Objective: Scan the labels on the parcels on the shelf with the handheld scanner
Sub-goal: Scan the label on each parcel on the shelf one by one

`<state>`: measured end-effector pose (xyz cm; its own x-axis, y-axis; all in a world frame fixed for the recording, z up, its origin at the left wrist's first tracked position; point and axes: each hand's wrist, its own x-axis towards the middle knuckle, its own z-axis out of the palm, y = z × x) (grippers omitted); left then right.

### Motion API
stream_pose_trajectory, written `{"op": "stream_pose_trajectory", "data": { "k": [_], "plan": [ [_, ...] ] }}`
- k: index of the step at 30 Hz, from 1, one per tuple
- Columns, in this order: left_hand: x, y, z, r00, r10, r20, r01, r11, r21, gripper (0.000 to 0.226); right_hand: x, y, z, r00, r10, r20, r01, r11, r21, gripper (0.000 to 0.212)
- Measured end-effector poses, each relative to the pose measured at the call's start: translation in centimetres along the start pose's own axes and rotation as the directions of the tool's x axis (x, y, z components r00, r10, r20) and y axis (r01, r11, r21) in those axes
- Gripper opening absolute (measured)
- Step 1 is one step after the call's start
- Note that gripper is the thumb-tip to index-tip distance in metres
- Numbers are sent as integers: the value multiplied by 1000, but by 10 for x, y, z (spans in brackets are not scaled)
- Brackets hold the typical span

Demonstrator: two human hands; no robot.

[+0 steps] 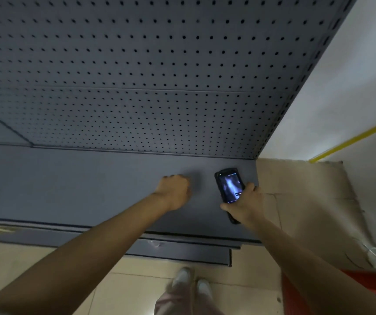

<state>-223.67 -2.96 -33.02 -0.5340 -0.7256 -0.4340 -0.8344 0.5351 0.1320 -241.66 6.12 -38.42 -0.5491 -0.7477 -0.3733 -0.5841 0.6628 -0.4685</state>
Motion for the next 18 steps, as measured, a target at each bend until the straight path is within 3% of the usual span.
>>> {"op": "stream_pose_trajectory", "data": {
  "k": [4,9,18],
  "plan": [
    [-30,-13,-4,996,-86,-36,86,996,0,29,-10,-24,2,991,-131,-8,131,989,62,85],
    [-74,-38,-7,971,-225,-75,223,974,-36,36,-28,-66,13,964,-249,97,241,966,95,81],
    [-179,-109,-8,852,-497,-163,479,867,-138,34,-111,-162,49,819,-514,256,509,856,89,69]
  ]
}}
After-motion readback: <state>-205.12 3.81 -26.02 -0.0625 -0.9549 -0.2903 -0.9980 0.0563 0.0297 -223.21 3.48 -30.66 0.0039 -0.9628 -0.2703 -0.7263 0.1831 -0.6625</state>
